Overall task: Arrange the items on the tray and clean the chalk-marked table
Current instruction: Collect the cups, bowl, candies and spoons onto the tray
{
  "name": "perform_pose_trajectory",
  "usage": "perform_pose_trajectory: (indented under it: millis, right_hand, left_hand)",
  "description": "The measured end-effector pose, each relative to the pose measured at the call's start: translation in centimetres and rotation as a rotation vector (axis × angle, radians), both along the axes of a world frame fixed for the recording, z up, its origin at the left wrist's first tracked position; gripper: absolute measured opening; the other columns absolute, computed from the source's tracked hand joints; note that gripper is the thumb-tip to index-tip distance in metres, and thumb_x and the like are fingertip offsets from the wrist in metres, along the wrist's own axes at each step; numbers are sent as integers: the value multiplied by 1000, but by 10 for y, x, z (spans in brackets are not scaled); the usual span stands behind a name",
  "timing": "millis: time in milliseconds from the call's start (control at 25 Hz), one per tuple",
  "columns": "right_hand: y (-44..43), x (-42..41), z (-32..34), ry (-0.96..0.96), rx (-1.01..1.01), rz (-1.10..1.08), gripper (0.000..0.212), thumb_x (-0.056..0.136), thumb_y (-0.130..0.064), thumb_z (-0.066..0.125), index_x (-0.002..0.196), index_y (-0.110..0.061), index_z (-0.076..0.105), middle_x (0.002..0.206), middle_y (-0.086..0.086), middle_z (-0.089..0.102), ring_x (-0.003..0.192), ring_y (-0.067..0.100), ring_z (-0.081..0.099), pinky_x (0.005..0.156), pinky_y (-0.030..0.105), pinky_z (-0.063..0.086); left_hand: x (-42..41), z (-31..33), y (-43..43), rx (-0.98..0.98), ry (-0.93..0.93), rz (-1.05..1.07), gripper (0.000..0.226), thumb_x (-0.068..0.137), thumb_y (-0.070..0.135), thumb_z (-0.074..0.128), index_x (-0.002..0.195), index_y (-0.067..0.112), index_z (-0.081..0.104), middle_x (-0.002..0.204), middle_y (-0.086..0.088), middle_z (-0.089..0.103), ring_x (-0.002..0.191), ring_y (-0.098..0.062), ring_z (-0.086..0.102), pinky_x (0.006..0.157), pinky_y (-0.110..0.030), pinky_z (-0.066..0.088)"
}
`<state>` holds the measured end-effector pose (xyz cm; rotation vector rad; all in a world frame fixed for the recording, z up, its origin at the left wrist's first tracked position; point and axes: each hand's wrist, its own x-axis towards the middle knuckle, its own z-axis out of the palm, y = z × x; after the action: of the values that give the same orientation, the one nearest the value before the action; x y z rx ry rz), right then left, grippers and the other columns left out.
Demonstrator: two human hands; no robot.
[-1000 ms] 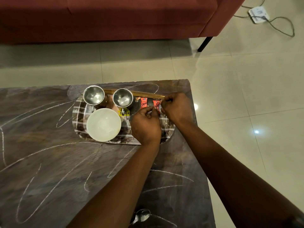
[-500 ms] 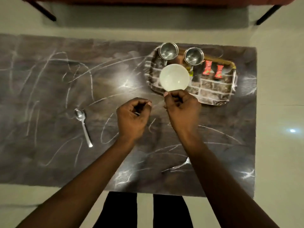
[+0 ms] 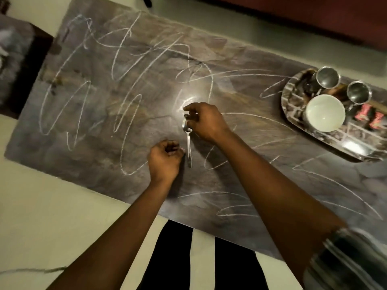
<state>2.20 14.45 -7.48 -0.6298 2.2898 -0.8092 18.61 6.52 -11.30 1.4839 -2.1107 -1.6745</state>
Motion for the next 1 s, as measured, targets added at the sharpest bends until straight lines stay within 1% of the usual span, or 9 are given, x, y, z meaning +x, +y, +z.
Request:
perform_pose_trajectory:
  millis: [160, 240, 360, 480, 560, 640, 760, 880, 1000]
  right_hand:
    - [-20, -4, -12, 83, 160, 133, 27, 88, -13, 74, 113, -20, 82, 114, 4, 81, 109, 24, 74, 94, 38, 59]
    - [-17, -7, -13, 95, 138, 96, 23, 89, -10, 73, 108, -17, 84, 109, 6, 82, 105, 25, 75, 93, 38, 59]
    - [12, -19, -7, 74, 13, -133, 19, 90, -8, 75, 106, -14, 85, 106, 4, 82, 96, 16, 75, 86, 25, 57]
    - [70, -30, 3, 35, -117, -439, 14, 87, -10, 81, 101, -14, 85, 89, -7, 81, 73, -4, 71, 71, 10, 51]
    - [121, -31, 10, -64, -194, -650, 13, 85, -9, 84, 96, -13, 84, 80, -9, 78, 69, -2, 74, 72, 21, 61]
    - [185, -32, 20, -181, -254, -888, 11, 81, -5, 84, 91, -11, 83, 81, 6, 81, 76, 20, 81, 80, 42, 67]
    - [301, -36, 42, -205, -310, -1135, 8, 78, -2, 86, 78, -9, 81, 76, 14, 80, 80, 37, 80, 82, 47, 67]
    - [399, -42, 67, -158, -299, -1213, 6, 80, -10, 90, 80, -12, 84, 77, 11, 81, 78, 30, 81, 78, 37, 67]
    - [467, -59, 74, -150, -368, -1339, 7, 80, -4, 90, 82, -6, 84, 82, 15, 81, 73, 22, 80, 71, 26, 65]
  left_hand:
    - [-3, -2, 0, -24, 3, -47, 17, 84, 5, 84, 99, 10, 79, 90, 2, 79, 78, -7, 74, 84, -29, 65]
    - [-6, 3, -2, -25, -14, -74, 15, 86, 8, 84, 100, 8, 80, 89, -1, 80, 77, -9, 75, 81, -31, 65]
    - [-7, 17, -8, -41, -55, -143, 13, 91, 15, 80, 101, 9, 84, 87, -2, 82, 78, -15, 77, 80, -35, 65]
    - [-20, 35, -10, 81, -64, -130, 14, 92, 15, 80, 103, 7, 84, 84, -7, 82, 73, -19, 76, 79, -36, 62]
    - [-46, 53, 5, 217, 21, -94, 15, 90, 3, 79, 105, -2, 81, 76, -9, 79, 62, -12, 73, 70, -27, 60]
    - [-84, 73, 42, 277, 84, -152, 19, 87, -7, 77, 106, -4, 78, 71, -6, 78, 55, -6, 71, 60, -15, 57]
    - [-147, 101, 125, 226, 131, -418, 17, 86, -4, 80, 98, 8, 83, 71, -1, 81, 60, -10, 73, 61, -18, 60]
    - [-204, 119, 207, -175, 143, -923, 13, 85, 14, 84, 96, 21, 87, 85, 7, 81, 71, -1, 70, 72, -17, 53]
    - [-264, 124, 278, -433, 164, -1276, 16, 88, 20, 78, 101, 23, 87, 102, 2, 84, 93, -16, 75, 86, -33, 59]
